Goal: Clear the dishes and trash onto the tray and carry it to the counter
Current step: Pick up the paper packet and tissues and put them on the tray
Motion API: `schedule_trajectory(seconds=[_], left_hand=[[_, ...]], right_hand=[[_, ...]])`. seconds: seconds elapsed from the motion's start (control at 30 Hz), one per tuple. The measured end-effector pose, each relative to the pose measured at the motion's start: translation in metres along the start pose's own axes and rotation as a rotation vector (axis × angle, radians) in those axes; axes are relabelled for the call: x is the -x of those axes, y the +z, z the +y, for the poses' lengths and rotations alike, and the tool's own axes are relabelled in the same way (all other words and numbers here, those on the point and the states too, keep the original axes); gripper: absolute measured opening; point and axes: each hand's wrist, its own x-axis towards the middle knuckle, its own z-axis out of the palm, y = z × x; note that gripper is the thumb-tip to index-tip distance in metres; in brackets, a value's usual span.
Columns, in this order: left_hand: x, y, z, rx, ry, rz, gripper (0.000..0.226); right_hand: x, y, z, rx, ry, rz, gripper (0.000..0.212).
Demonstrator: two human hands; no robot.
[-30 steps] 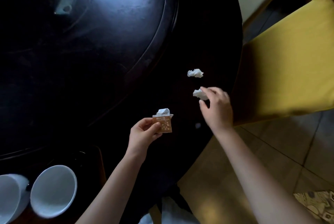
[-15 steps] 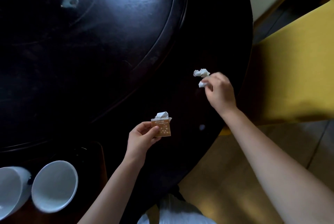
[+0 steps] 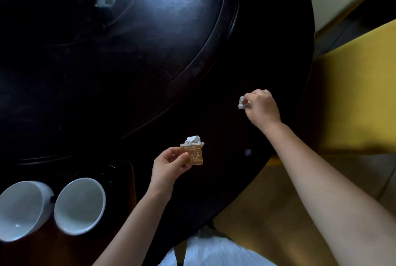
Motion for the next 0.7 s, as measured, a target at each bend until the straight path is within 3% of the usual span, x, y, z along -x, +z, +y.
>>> schedule_trajectory(seconds=[0.23, 0.43, 0.57, 0.7], left_hand=[[0.02, -0.014, 0.007, 0.004, 0.021, -0.003, 0.01], [0.056, -0.046, 0.009, -0.041, 0.073, -0.031, 0.015], [0.094, -0.085, 0.001, -0.054, 0.145, -0.074, 0.024], [0.124, -0.144, -0.012, -0.095, 0.156, 0.009, 0.026]], right_hand=[[0.071, -0.002, -0.044, -0.257, -0.022, -0.021, 0.006], [0.159, -0.005, -0.113, -0.443, -0.037, -0.009, 0.018], [0.215, 0.001, -0.165, -0.459, -0.089, -0.046, 0.02], [0.252, 0.015, -0.209, -0.45, -0.158, -0.071, 0.016]])
